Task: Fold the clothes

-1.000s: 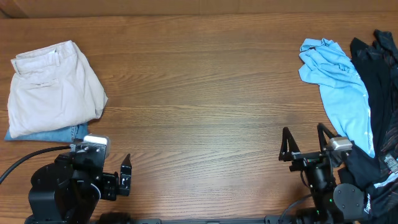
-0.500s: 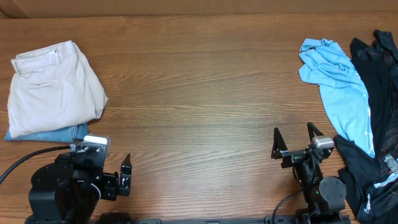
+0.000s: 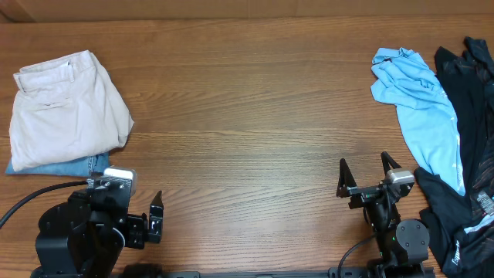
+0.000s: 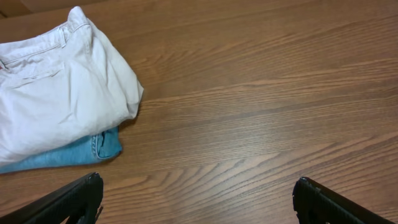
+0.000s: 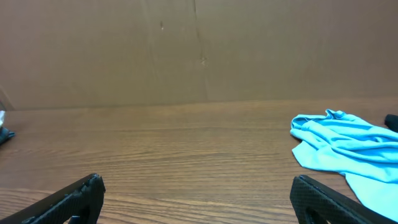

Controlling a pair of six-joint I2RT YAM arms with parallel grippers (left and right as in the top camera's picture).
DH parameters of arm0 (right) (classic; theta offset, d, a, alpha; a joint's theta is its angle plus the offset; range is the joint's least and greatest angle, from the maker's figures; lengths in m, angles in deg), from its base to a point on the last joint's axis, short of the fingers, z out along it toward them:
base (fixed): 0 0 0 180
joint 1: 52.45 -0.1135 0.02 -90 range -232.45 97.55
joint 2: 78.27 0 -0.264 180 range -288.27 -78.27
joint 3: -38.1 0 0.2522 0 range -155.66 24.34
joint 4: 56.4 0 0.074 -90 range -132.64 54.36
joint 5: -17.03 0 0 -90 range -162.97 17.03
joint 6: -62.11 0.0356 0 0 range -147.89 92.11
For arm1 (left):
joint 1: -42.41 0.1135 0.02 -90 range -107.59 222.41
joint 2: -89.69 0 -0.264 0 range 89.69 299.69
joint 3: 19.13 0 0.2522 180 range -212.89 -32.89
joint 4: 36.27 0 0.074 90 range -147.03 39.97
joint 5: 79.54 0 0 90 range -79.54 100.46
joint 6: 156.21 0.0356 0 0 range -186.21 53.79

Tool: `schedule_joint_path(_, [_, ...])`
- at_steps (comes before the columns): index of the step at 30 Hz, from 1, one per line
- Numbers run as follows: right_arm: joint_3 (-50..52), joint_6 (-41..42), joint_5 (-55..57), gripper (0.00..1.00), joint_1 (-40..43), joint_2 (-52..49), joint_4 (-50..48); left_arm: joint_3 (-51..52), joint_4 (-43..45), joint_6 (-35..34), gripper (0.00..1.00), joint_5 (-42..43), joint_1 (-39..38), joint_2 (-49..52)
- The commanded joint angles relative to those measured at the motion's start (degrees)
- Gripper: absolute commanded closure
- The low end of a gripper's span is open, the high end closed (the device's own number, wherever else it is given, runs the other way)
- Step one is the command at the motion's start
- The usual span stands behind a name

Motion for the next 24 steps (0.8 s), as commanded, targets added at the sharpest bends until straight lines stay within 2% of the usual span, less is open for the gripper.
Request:
schedule_joint_path(1, [0.59, -0.20, 0.55, 0.00, -0.28, 0.57, -0.31, -0.02, 0.02, -1.01, 0.00, 0.92, 0.20, -0.15])
schedule_joint_path(24, [0.59, -0.20, 0.55, 0.00, -0.28, 0.57, -0.31, 0.79, -0.04, -1.01, 0.00, 0.90, 0.26, -2.21])
